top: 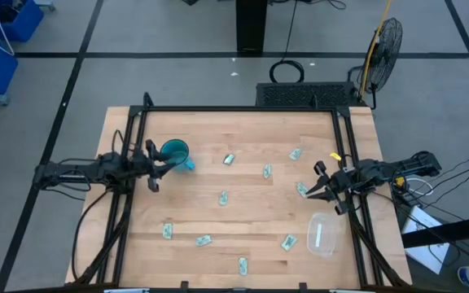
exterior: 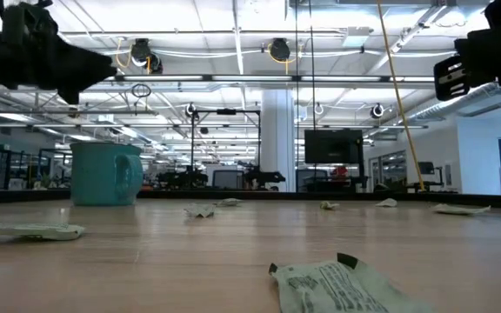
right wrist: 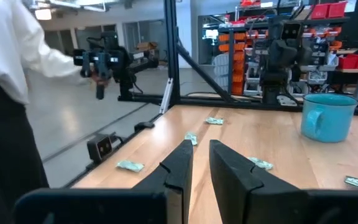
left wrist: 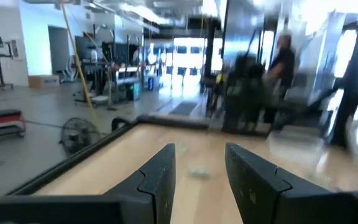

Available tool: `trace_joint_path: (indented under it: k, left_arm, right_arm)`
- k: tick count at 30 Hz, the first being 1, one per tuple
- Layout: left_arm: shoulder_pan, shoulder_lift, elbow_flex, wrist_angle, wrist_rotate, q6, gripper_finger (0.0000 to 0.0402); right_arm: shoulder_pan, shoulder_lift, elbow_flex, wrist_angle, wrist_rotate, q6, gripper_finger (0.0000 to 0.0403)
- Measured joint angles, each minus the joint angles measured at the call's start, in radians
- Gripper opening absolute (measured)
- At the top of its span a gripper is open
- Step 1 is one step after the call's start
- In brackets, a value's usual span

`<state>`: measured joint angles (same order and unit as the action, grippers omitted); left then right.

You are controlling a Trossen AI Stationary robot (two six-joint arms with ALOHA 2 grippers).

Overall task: Pick and place Stevia / Truvia into bins
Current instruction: Put the stevia packet into the transparent container

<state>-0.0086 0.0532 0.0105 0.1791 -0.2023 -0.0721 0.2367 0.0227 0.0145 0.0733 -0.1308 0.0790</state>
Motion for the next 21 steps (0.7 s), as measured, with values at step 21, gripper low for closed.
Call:
trace_joint_path:
  k: [21]
  left_arm:
    - [0.0, 0.165, 0.21, 0.27, -0.163, -0.266, 0.0145]
  right_arm:
    - [0.0, 0.308, 0.338, 0.14, 0.448, 0.167, 0.005]
